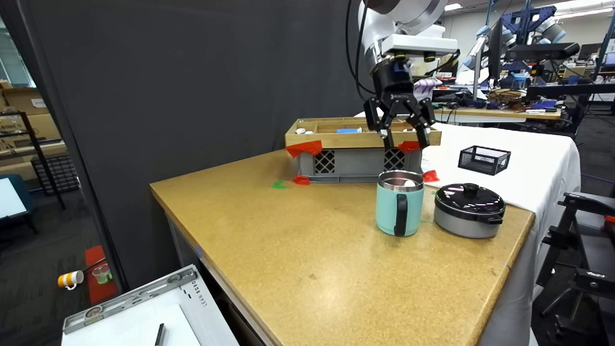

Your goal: Take the red marker out of the thermos

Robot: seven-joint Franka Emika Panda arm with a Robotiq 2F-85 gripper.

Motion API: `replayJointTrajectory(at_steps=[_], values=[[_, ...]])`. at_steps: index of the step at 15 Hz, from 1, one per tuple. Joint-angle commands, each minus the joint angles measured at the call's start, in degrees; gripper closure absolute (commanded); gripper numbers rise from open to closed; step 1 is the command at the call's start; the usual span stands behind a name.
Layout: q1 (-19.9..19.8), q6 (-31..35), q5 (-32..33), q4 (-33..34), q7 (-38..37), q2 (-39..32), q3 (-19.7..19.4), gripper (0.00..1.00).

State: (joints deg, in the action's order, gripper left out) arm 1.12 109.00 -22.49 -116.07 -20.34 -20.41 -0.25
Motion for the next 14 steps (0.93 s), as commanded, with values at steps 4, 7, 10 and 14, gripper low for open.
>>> replayJointTrajectory(at_steps=[4,7,10,14], values=[[-0.5,-1.9,-0.4,4.0,0.2,-4.9,-0.1,0.69],[-0.3,-2.1,-0.2,5.3,-0.1,-7.6,0.0,0.67],[-0.1,-2.1,-0.1,6.3,-0.3,-10.0,0.0,0.54],[0.1,-2.1,0.0,7.1,-0.6,-12.2,0.0,0.55]])
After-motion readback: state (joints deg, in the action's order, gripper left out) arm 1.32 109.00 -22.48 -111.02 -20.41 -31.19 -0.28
